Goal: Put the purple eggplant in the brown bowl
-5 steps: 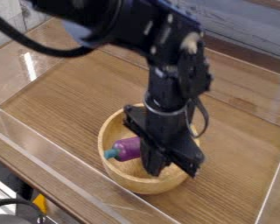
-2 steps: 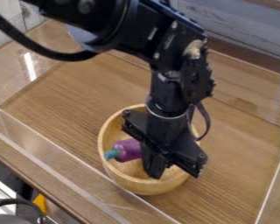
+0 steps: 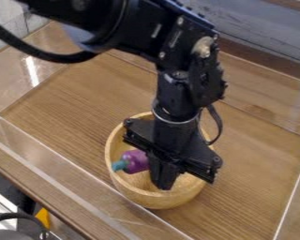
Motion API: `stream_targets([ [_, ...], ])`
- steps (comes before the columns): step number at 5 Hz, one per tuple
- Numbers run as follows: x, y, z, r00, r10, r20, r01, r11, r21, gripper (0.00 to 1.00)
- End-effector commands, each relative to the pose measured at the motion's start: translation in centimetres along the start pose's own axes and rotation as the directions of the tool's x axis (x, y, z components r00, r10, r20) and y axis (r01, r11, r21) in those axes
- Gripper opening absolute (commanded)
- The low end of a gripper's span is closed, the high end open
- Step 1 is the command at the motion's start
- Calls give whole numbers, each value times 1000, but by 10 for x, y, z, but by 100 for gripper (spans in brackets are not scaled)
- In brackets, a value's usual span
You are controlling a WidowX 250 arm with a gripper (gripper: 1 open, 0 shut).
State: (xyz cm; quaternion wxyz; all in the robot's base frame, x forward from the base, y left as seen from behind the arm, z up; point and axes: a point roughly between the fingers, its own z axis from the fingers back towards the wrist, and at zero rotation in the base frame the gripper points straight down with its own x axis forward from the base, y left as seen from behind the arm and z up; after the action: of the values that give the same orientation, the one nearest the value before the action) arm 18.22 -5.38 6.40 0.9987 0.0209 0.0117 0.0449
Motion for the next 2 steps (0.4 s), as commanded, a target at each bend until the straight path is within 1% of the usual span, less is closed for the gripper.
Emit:
stream_targets([
  [1,8,-4,6,997,75,24,-74,997,-11,0],
  [2,12,3,5,998,60,24,-59,998,-9,0],
])
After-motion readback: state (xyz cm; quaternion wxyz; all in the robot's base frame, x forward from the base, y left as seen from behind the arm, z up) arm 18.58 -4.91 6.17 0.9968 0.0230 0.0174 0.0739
